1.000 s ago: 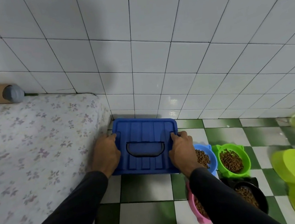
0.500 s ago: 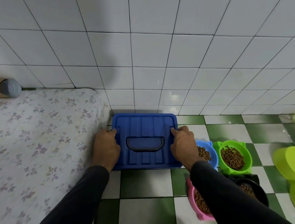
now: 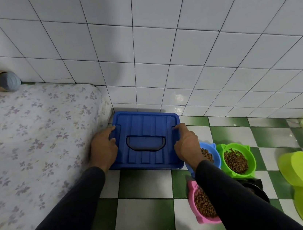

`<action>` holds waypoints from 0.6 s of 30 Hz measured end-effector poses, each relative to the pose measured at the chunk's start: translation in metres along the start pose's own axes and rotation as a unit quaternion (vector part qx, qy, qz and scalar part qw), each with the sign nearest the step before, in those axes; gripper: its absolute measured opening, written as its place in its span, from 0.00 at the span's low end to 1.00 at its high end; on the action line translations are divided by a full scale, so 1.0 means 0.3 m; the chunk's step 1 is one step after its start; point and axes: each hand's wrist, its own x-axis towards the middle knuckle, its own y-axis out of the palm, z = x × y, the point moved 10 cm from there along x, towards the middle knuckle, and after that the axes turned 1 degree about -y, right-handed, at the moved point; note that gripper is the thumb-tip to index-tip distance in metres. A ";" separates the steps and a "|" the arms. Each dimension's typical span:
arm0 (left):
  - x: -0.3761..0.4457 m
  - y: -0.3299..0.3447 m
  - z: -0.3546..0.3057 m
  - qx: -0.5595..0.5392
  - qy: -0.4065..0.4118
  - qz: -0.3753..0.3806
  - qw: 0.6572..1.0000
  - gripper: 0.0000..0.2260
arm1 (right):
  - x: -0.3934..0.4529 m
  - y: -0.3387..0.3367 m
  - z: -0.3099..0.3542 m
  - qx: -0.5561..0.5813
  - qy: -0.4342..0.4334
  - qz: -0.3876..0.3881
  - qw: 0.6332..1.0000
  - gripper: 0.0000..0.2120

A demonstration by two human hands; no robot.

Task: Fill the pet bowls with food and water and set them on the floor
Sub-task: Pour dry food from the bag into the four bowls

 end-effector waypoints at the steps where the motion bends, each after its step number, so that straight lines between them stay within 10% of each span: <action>1: 0.001 -0.003 -0.005 0.007 0.003 -0.002 1.000 0.22 | -0.002 -0.005 0.001 0.000 -0.001 -0.002 1.000 0.24; 18: -0.011 -0.030 -0.102 0.100 0.071 -0.014 0.992 0.18 | -0.023 -0.022 0.036 -0.064 0.007 -0.040 0.997 0.19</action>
